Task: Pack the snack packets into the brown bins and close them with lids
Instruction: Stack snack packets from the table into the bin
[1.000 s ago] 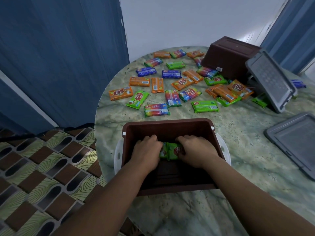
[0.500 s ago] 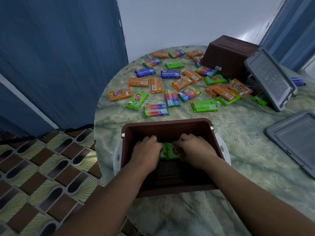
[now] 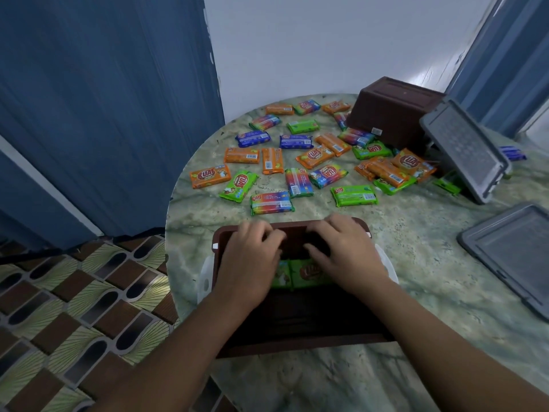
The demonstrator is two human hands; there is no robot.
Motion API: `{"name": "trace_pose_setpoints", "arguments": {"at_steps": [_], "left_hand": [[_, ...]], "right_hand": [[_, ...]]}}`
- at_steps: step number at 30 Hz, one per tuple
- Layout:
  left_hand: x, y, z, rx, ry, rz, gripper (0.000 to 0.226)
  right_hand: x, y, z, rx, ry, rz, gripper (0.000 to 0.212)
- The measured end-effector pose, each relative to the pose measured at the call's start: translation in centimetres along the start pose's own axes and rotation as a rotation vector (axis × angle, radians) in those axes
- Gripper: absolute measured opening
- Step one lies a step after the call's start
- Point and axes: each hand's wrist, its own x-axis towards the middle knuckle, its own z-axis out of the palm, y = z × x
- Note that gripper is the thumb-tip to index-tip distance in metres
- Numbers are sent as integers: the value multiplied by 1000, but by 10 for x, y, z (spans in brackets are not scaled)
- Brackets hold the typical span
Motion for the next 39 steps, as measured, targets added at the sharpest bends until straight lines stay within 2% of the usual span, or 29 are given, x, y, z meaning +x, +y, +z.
{"name": "trace_pose_setpoints", "arguments": {"at_steps": [2,5,7,8,12,22,30,39], "left_hand": [[12,-12,-9,127,34,-47,50],[29,-32,-10,216,-226,-168,61],[32,-42,-3,205,-359,-197,52],[30,-46,0,184,-375,-193,47],[26,-56,6,150,-319,-143,39],[54,-110,2,133,-416,-115,32],[80,-160,1,142,-445,-33,36],[92,-173,8,149,-410,54,39]], "right_hand": [[13,5,-11,-52,4,46,45],[35,15,-18,-149,-271,90,60],[43,19,-15,-150,-433,77,48],[43,19,-13,-160,-457,58,40],[40,20,-7,-182,-398,31,31],[78,-3,16,-144,-380,90,30],[110,-23,38,-163,-366,148,30],[116,-25,46,-177,-350,192,32]]}}
